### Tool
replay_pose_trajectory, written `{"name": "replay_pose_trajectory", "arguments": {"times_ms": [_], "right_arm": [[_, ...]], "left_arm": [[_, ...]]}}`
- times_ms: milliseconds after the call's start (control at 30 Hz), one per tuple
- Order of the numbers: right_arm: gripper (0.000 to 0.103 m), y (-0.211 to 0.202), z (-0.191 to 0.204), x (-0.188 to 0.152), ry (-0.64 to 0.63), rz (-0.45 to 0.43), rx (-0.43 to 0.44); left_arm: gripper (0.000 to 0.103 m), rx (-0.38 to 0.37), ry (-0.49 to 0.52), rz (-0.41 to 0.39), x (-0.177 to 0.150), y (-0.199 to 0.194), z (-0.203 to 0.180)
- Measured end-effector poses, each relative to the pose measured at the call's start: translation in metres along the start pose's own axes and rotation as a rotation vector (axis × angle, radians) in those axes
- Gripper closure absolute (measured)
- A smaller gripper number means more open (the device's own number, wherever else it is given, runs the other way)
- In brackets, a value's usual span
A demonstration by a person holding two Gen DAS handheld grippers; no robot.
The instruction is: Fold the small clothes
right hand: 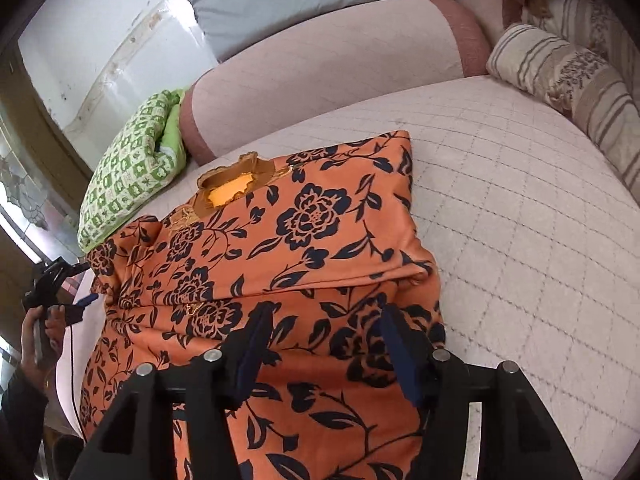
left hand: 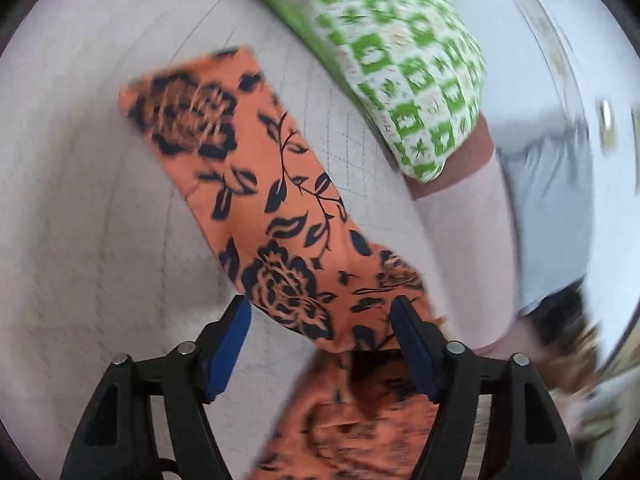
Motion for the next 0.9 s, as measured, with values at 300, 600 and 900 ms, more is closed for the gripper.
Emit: {"name": "replay_pose_trajectory", "arguments": {"times_ms": [300,600,900], "right_arm": [[0.043,-0.007,-0.007,-0.001,0.026,-0.014,0.017],[0.043,0.003,-0.006,-0.004,0.014,-0.003,0.001],[0.043,0.005,-0.005,-0.004,0.034,-0.011,0.028]], "left_arm": [[0.029,0.068,-0.121,-0.095,0.039,0.003,0.024],[0.099,0.211,-0.157,-0.099,0.071,0.012,0.047],[0.099,0.327,0.599,-0.704,0.011,-0.124,-0.161]]}}
Point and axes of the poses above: each gripper's, at about its wrist camera, not at the fingertips, and y roughly the way its jaws point, z to its left, x to its top, the point moved 10 cm from there along y, roughly the way its jaws point, and after that the axes turned 15 degrees about x, right-handed, at the moved point
